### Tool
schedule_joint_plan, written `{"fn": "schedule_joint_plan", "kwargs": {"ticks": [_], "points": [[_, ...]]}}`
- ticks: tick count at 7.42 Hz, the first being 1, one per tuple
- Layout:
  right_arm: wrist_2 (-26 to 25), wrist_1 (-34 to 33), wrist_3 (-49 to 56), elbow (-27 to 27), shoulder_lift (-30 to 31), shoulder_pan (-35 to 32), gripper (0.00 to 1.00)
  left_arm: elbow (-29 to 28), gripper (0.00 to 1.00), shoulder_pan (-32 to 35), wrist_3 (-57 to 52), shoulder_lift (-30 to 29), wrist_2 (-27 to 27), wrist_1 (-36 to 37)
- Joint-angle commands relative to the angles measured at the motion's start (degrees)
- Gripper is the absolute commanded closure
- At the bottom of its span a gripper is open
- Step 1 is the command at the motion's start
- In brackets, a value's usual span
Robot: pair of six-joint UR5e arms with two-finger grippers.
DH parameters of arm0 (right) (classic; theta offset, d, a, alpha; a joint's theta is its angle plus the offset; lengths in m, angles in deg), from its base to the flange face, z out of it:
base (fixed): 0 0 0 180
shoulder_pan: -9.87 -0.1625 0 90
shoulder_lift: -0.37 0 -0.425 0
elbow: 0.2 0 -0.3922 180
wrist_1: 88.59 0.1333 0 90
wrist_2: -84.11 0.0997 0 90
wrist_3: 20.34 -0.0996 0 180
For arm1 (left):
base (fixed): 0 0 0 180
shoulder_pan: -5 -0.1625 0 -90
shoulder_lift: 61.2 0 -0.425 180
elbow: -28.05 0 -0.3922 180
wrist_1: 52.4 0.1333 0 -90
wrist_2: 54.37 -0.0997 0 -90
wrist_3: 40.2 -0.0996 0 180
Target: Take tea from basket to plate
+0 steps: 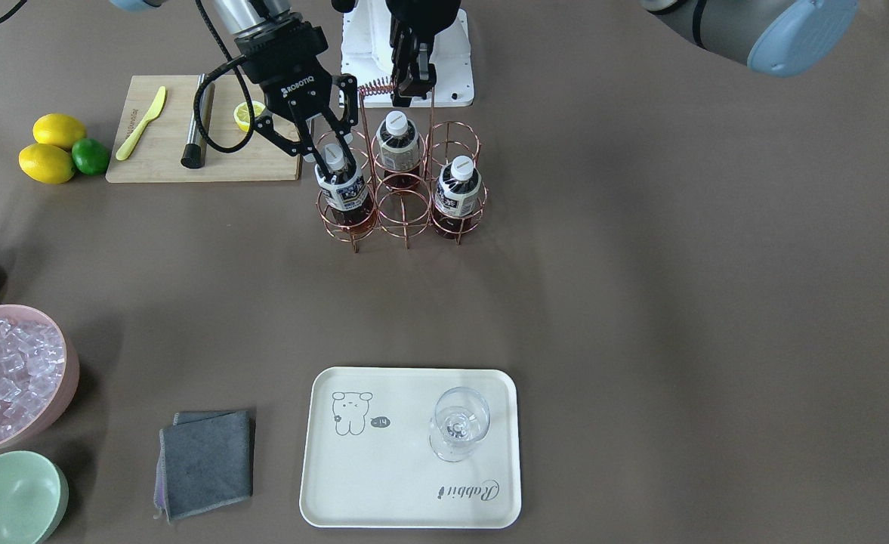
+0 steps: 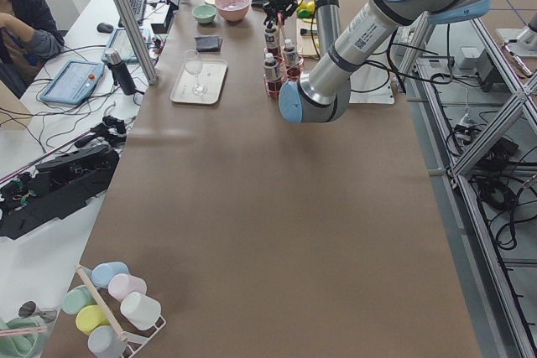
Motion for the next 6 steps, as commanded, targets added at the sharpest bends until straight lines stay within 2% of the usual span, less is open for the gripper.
{"fn": "schedule_joint_plan", "kwargs": {"ticks": [1,5,6], "points": [[7.1,-6.8,0.0,-2.5,-3.6,-5.7,1.0,0.0,1.0,0.0,0.0,0.0,0.1,0.0],[23.7,-9.9,0.3,-3.0,-6.7,-21.2,1.0,0.1,1.0,-0.1,0.1,0.0,0.0,0.0],[23.1,-9.6,3.1,-1.5,-7.0,-23.4,1.0,0.1,1.0,0.0,0.0,0.0,0.0,0.0]]}}
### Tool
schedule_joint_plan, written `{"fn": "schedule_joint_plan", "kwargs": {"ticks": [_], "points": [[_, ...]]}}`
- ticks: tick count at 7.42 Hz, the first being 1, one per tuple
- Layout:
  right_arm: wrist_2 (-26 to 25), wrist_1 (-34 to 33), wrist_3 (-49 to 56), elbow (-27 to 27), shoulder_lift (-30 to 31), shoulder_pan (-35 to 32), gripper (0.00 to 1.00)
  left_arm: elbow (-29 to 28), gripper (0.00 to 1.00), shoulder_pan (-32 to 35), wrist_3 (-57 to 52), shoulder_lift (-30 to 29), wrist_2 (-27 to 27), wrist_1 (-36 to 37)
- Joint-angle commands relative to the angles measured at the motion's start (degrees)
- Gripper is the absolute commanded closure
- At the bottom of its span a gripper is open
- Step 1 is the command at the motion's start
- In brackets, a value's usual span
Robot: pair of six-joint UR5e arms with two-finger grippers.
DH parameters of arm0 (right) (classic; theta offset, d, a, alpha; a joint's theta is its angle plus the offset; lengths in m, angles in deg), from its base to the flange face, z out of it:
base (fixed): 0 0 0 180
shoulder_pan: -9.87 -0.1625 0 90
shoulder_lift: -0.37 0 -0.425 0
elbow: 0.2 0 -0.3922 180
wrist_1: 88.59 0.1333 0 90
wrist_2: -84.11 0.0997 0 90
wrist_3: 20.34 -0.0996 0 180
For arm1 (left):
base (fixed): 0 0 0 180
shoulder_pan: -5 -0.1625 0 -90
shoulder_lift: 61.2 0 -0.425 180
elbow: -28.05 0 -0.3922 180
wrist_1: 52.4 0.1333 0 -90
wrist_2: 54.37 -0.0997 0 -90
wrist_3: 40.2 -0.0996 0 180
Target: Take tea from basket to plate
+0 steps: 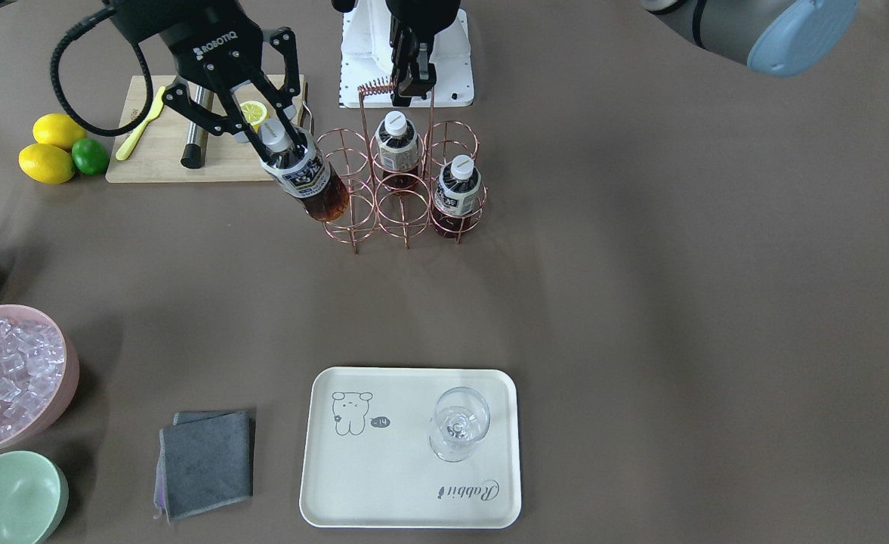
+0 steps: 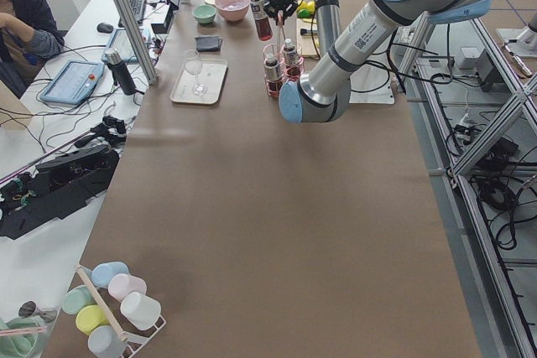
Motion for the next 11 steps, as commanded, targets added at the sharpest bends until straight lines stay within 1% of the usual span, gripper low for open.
{"fn": "schedule_joint_plan", "kwargs": {"ticks": [1,2,3,4,5,6,7,9,10,11], "points": [[2.4,0.3,5.9,3.6,-0.4,-7.4,1.0,0.0,1.0,0.0,-0.1,0.0,0.0,0.0],[2.5,2.0,6.4,6.9,0.0,-9.1,1.0,0.0,1.0,0.0,0.0,0.0,0.0,0.1],[0.9,7.5,7.7,11.1,1.3,-9.5,1.0,0.0,1.0,0.0,0.0,0.0,0.0,0.1],[-1.4,14.6,8.5,16.4,2.1,-9.5,1.0,0.0,1.0,0.0,-0.1,0.0,0.0,0.0],[-3.2,19.7,8.1,22.2,1.4,-9.3,1.0,0.3,1.0,0.0,-0.1,0.9,0.1,0.0],[-6.1,24.0,7.9,26.3,0.4,-9.0,1.0,0.4,1.0,0.1,-0.1,1.0,0.1,0.0],[-8.1,27.4,7.8,31.7,-2.3,-8.5,1.0,0.4,1.0,0.1,-0.1,1.2,0.1,-0.1],[-10.5,28.1,3.7,43.0,-12.4,-8.5,1.0,0.2,1.0,0.1,-0.4,1.2,0.1,-0.1],[-11.0,28.0,3.0,46.2,-15.0,-8.3,1.0,0.2,1.0,0.3,-0.5,1.2,0.0,-0.1],[-12.8,28.0,1.7,47.1,-15.7,-7.1,1.0,0.3,1.0,0.4,-0.5,1.7,0.0,-0.1]]}}
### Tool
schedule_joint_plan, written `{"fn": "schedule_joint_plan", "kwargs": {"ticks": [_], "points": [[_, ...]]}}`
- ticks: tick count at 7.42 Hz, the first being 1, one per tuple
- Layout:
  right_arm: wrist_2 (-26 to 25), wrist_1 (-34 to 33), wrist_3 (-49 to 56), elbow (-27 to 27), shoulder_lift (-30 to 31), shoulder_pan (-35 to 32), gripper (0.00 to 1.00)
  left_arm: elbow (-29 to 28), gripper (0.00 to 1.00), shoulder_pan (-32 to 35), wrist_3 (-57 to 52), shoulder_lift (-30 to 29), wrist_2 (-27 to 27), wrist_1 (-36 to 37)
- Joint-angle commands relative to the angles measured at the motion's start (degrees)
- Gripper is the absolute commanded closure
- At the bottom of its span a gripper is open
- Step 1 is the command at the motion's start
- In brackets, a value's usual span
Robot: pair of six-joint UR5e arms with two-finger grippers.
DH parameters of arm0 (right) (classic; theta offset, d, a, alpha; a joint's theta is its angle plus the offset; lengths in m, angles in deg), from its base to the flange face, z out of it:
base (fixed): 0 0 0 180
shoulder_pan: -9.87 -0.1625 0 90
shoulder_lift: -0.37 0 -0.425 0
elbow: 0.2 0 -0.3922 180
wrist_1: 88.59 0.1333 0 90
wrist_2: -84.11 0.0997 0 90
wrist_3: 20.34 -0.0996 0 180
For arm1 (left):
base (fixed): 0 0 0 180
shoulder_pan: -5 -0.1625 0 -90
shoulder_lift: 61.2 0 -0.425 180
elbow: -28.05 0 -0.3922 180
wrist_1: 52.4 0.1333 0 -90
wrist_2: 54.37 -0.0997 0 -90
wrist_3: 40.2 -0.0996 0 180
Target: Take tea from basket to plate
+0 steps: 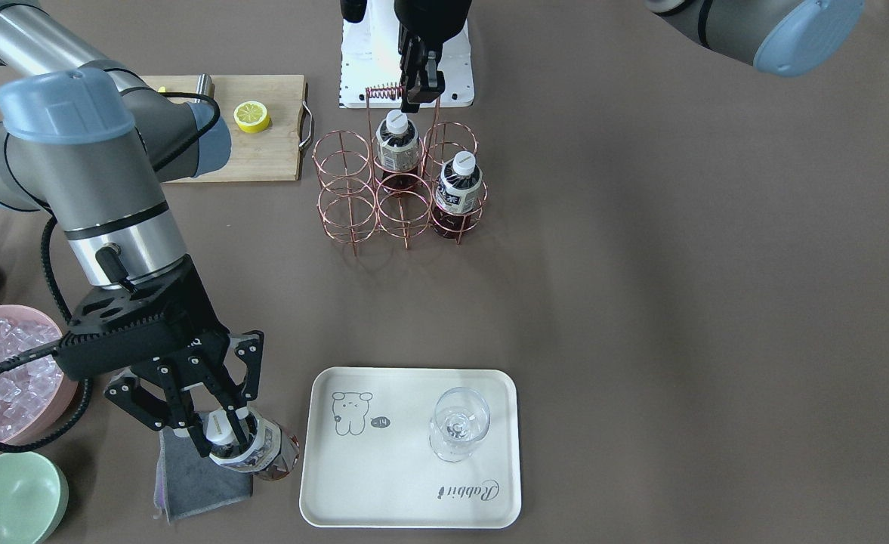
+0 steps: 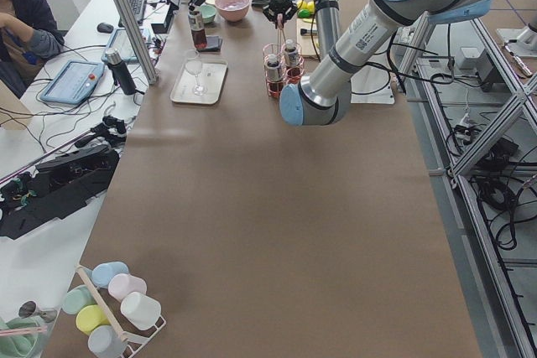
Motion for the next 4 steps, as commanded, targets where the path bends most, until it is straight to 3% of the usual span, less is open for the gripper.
{"fn": "schedule_joint_plan", "kwargs": {"ticks": [1,4], "points": [[-5.4,0.1,-3.9,4.4,-3.7,4.0,1.0,0.1,1.0,0.3,-0.2,0.4,0.0,0.0],[-9.9,-0.5,-5.9,5.9,-5.8,8.2,1.0,0.9,1.0,2.0,-0.2,0.6,0.1,0.3]]}}
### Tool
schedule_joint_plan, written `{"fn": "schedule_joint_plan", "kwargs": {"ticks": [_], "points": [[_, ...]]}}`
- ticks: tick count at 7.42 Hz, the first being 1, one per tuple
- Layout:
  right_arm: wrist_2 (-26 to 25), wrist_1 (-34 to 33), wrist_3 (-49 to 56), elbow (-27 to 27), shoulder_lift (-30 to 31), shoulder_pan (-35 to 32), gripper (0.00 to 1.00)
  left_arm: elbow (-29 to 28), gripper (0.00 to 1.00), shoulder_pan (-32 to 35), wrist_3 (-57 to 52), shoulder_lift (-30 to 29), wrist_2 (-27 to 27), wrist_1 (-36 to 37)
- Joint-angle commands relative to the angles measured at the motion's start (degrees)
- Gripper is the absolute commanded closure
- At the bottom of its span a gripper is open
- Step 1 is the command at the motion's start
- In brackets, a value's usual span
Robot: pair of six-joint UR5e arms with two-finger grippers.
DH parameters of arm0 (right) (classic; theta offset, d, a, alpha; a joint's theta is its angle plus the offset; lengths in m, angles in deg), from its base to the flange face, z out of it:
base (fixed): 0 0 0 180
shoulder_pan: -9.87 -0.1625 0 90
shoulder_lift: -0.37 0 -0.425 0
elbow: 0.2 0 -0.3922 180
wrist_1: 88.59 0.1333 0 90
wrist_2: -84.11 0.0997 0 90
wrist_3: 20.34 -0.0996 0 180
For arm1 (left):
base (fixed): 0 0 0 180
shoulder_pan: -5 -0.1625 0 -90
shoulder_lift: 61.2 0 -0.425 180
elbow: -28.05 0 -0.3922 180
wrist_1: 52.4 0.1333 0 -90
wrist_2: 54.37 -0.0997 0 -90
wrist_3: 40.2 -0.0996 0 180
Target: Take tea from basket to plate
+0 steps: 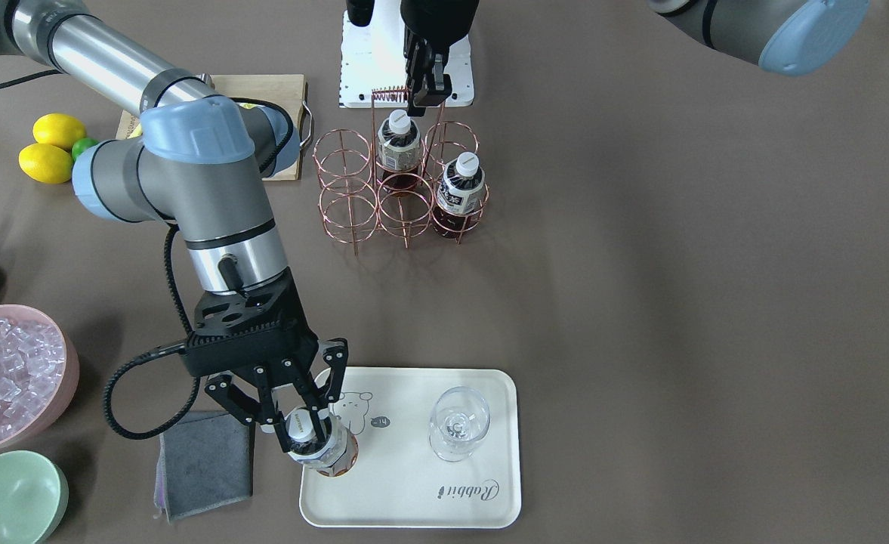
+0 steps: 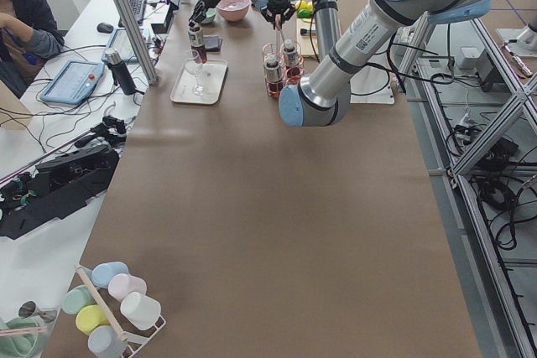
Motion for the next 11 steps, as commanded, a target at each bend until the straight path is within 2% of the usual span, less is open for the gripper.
{"fn": "schedule_joint_plan", "kwargs": {"ticks": [1,4,5,6,7,8,9,11], "points": [[-4.1,-0.1,-0.5,1.1,-0.7,3.1,1.0,1.3,1.0,3.2,-0.2,0.5,0.6,0.3],[-4.7,-0.1,-0.5,1.5,-0.7,4.2,1.0,2.3,1.0,8.4,-0.3,1.6,1.3,0.9],[-5.1,-0.1,-0.5,1.5,-0.6,4.5,1.0,2.8,1.0,10.3,-2.0,2.7,3.1,1.2],[-5.2,0.0,-0.6,1.5,-0.6,4.5,0.86,2.9,1.0,13.3,-5.0,4.0,4.9,1.4],[-5.2,-0.1,-0.5,1.5,-0.5,4.5,0.14,2.9,1.0,17.6,-9.1,6.2,7.9,1.4],[-5.2,-0.1,-0.5,1.5,-0.5,4.5,0.0,3.0,1.0,23.0,-13.2,8.9,11.5,1.4],[-5.2,-0.1,-0.5,1.4,-0.6,4.5,0.0,4.2,1.0,28.0,-16.5,12.6,13.5,1.4],[-5.1,-0.1,-0.6,1.0,-0.7,4.5,0.0,4.2,1.0,34.8,-23.6,17.9,13.7,2.1]]}}
